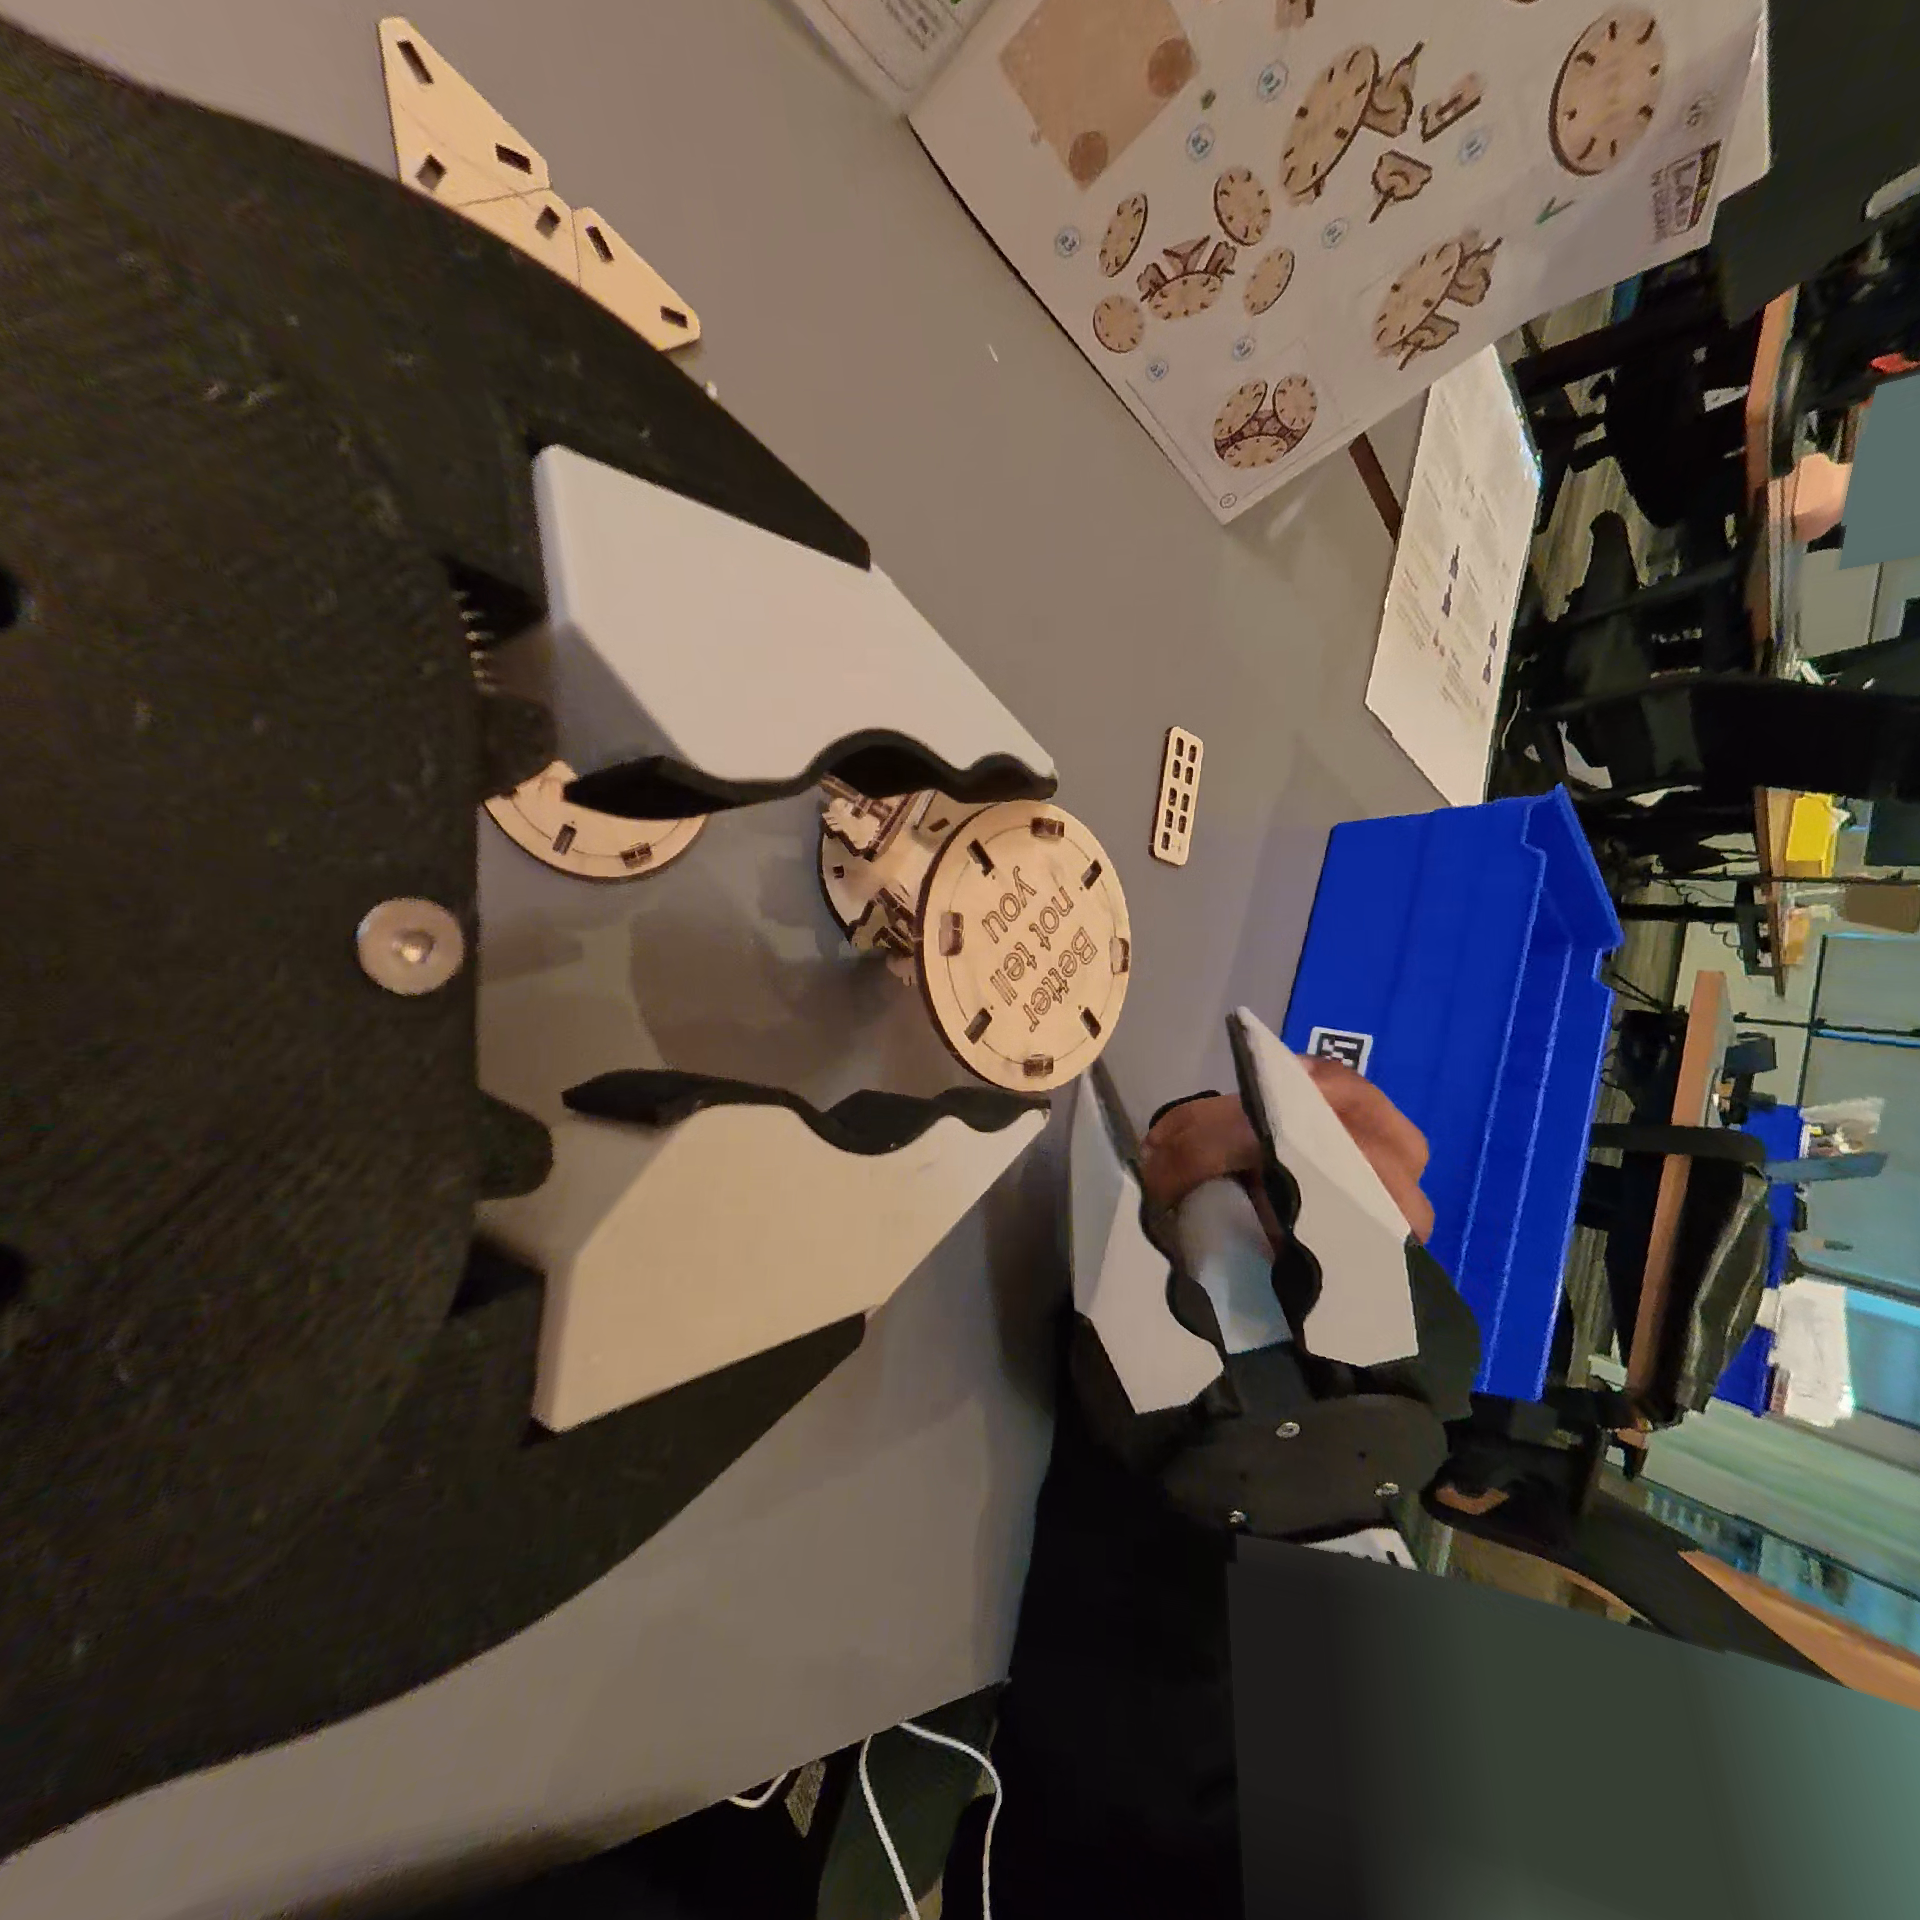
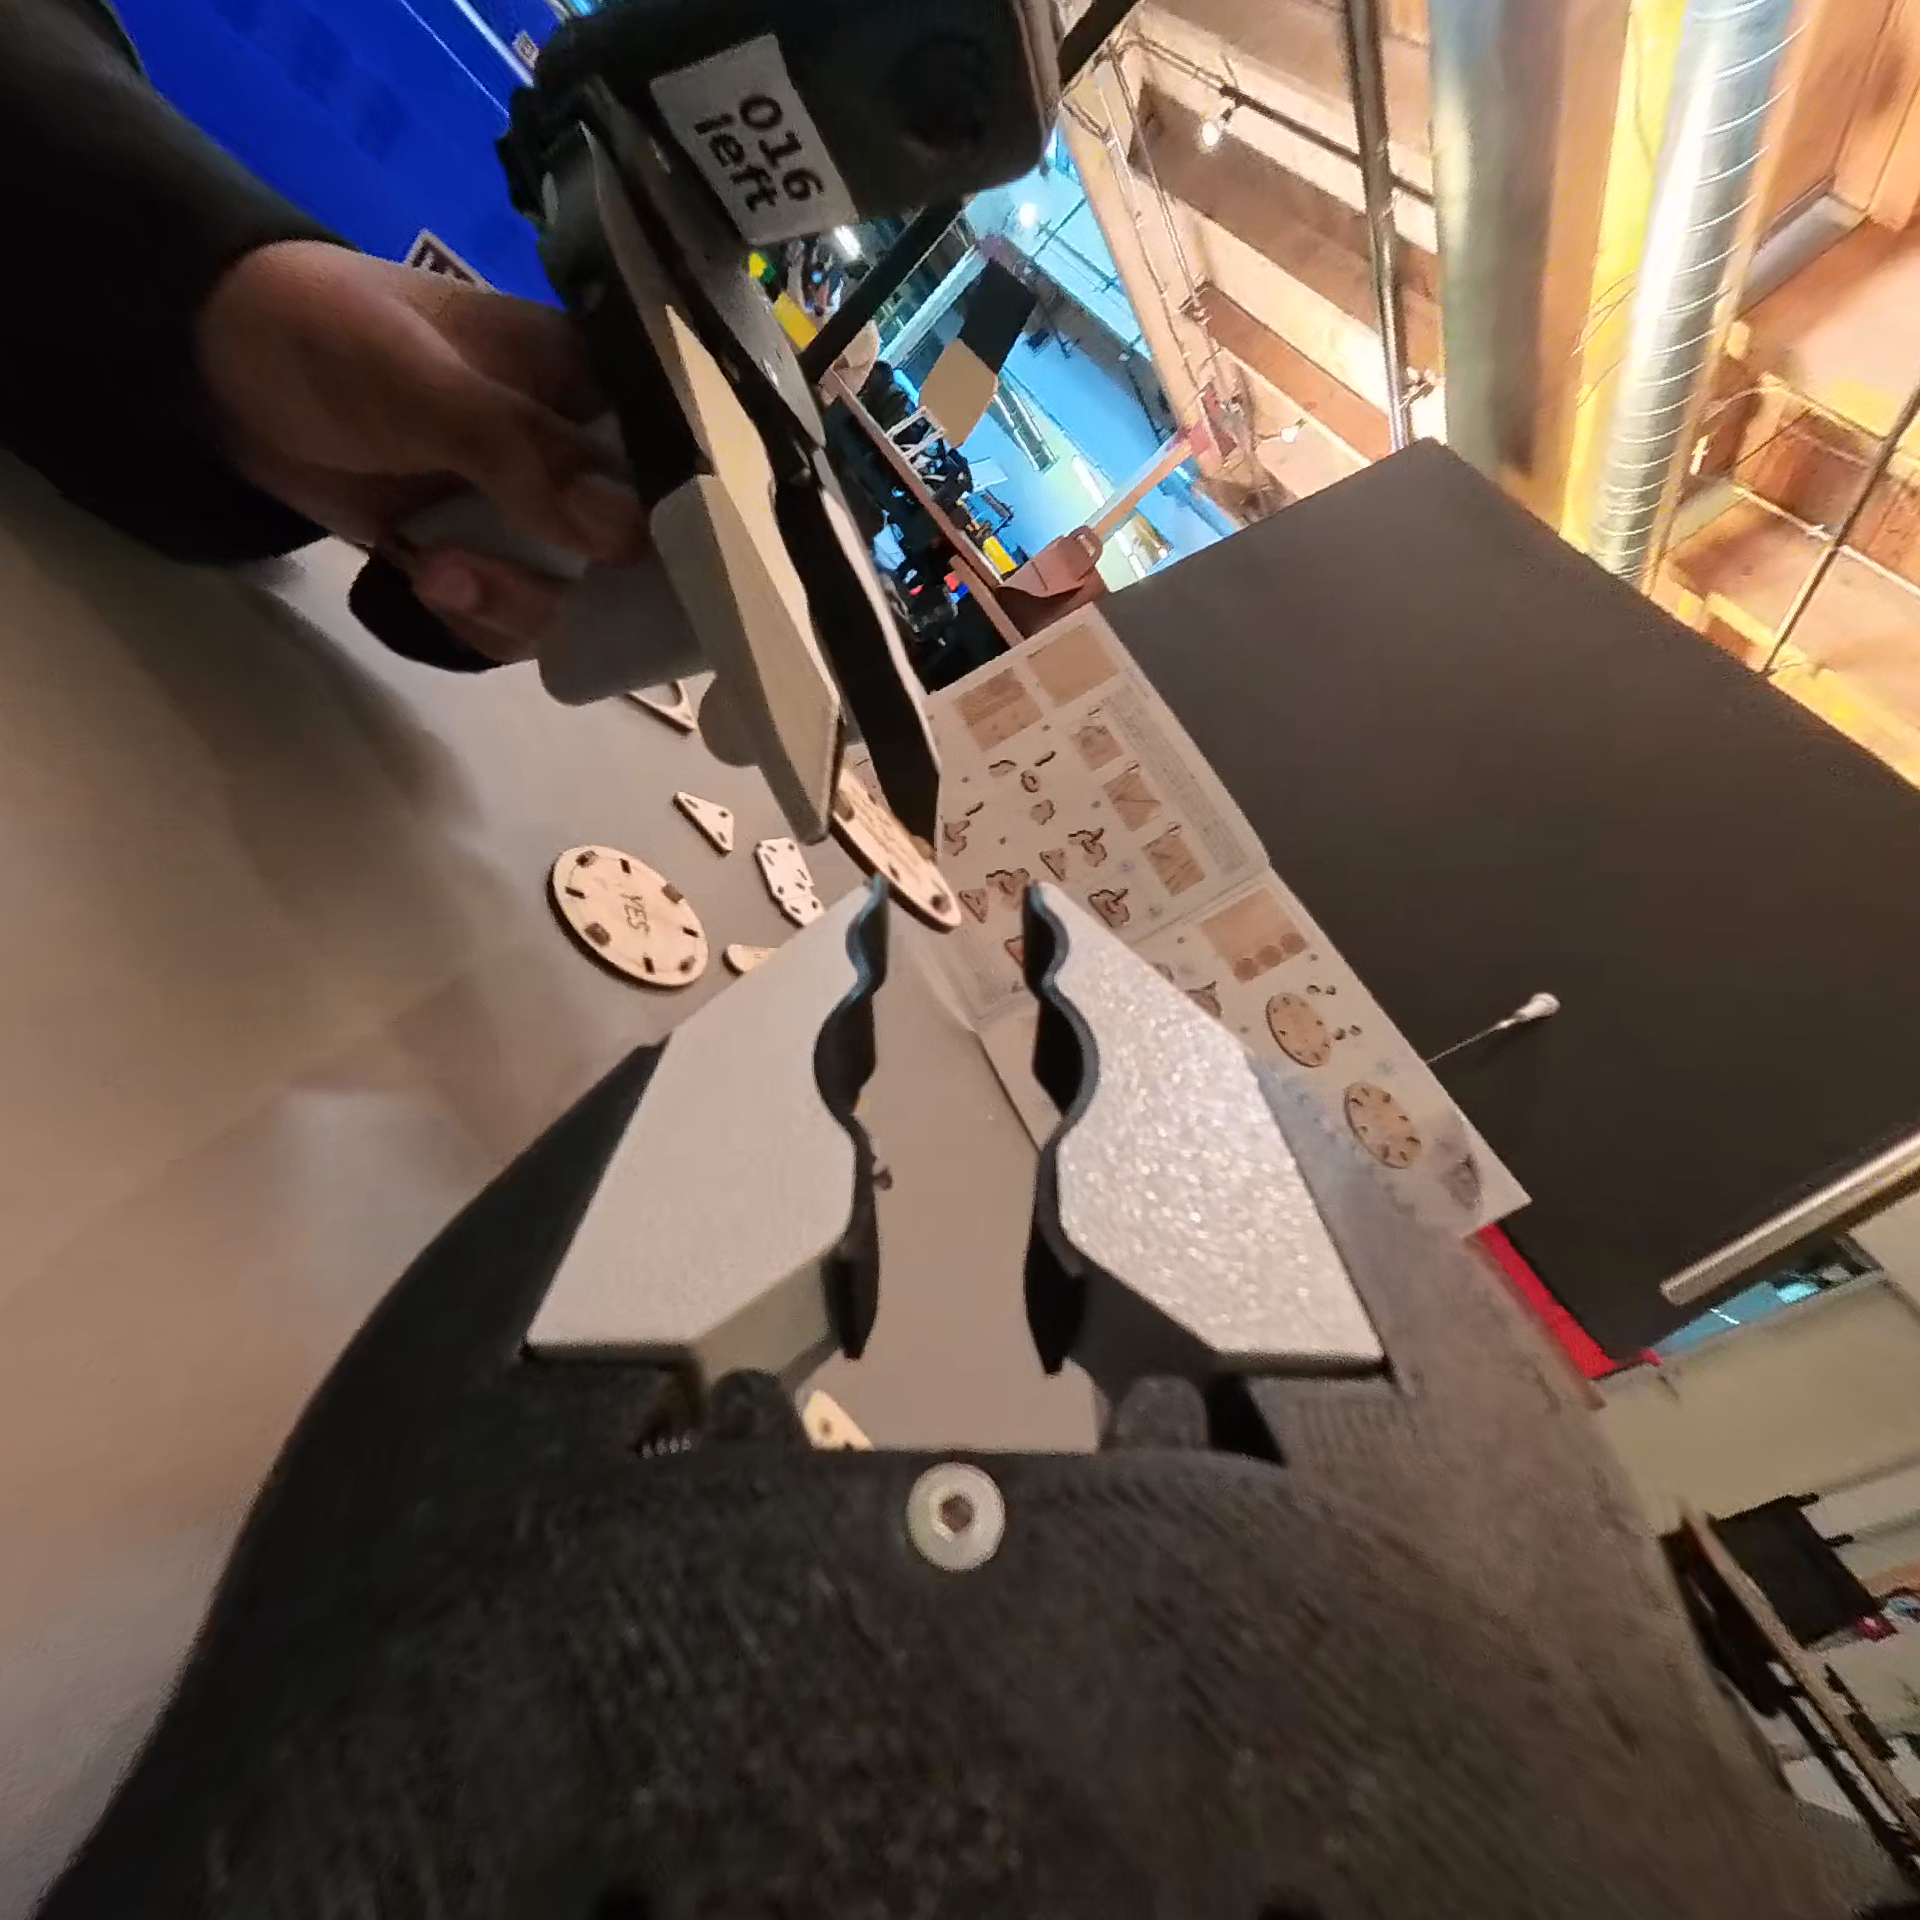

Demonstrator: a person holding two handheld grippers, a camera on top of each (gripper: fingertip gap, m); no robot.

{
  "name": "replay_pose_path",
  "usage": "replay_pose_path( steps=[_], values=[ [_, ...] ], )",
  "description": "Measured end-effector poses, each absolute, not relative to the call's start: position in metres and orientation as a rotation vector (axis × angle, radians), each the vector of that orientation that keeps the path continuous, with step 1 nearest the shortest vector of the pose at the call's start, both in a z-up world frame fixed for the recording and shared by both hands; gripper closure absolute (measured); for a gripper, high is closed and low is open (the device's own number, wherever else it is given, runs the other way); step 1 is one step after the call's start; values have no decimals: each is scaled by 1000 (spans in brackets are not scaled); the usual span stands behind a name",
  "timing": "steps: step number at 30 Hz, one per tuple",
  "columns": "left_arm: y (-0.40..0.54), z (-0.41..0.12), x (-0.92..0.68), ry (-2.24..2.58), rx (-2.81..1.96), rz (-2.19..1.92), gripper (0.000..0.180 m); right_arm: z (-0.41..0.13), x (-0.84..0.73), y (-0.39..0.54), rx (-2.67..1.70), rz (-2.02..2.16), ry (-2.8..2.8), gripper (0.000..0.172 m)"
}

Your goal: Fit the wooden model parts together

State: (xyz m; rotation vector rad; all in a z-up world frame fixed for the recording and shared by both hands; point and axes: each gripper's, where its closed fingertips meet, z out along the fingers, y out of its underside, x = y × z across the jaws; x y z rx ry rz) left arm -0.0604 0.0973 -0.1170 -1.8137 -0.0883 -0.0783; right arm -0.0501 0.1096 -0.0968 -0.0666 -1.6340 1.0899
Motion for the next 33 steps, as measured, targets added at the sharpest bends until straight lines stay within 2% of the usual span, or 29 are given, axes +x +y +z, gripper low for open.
replay_pose_path(
  steps=[11,13,15,19,30,32,33],
  values=[
    [100,-122,-54,-66,-1834,-106,128,-106,-47,105,41,975,-1649,148],
    [101,-124,-51,-49,-1846,-111,128,-108,-47,104,60,953,-1650,151],
    [100,-126,-50,-29,-1860,-110,127,-110,-45,103,85,933,-1652,163],
    [98,-131,-48,-17,-1885,-167,127,-113,-43,102,145,888,-1653,170],
    [92,-130,-53,70,-1908,-30,129,-119,-41,106,174,880,-1698,171],
    [90,-131,-56,106,-1924,79,135,-120,-39,106,179,902,-1716,171],
    [89,-132,-55,130,-1943,115,145,-121,-38,106,176,916,-1729,171]
  ],
)
